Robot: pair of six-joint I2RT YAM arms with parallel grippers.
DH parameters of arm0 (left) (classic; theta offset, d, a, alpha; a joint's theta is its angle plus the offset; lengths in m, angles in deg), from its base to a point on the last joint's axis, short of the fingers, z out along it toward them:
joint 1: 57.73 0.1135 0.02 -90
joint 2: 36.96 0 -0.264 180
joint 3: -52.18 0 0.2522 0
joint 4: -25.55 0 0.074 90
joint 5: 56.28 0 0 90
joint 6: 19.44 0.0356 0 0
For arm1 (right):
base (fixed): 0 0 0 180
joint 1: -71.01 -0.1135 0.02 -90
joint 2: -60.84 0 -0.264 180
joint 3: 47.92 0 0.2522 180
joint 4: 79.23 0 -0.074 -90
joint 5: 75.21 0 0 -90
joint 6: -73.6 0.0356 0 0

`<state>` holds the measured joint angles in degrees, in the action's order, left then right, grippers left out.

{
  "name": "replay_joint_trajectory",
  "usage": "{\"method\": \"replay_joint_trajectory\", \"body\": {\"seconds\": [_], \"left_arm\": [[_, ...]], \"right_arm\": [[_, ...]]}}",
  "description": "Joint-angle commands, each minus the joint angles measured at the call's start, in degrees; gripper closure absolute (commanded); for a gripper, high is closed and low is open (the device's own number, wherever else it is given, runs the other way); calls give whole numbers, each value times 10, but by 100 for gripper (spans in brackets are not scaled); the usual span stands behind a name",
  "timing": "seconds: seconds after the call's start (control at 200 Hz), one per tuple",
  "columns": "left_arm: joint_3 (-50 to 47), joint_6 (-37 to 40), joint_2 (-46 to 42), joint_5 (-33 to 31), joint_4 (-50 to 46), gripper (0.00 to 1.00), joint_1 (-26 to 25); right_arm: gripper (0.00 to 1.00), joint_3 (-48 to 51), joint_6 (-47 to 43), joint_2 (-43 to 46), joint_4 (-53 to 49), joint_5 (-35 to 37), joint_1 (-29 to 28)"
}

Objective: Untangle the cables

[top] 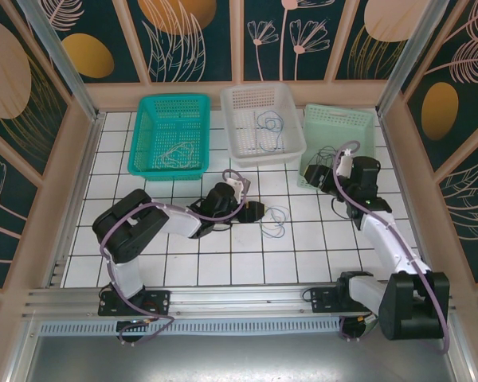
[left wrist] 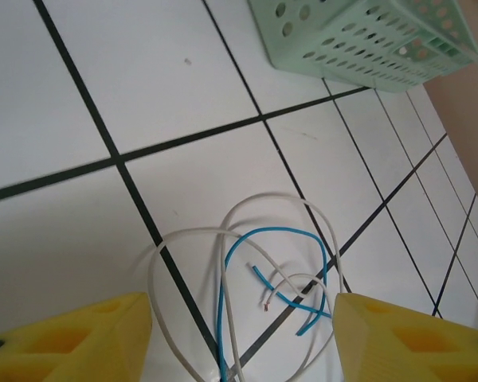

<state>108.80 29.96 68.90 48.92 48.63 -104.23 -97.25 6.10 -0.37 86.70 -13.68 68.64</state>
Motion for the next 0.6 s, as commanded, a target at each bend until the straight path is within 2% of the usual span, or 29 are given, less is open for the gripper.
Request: {"method": "replay_joint_trajectory", "body": {"seconds": [0.0,0.16,0.41,0.596], "left_arm": [[1,-40,-7,-5,-37,38,1],[-20,-58,-40,-27,-78,36,0],[-36,-119,7,27,22,40,-1],[-6,-114,34,36,10,45,-1]], "right_arm": [[37,18,0,24,6,13,-4],[37,26,0,30,8,17,-6],[37,49,-18,40,35,20,-37],[37,90,-20,55,56,28,-61]]}}
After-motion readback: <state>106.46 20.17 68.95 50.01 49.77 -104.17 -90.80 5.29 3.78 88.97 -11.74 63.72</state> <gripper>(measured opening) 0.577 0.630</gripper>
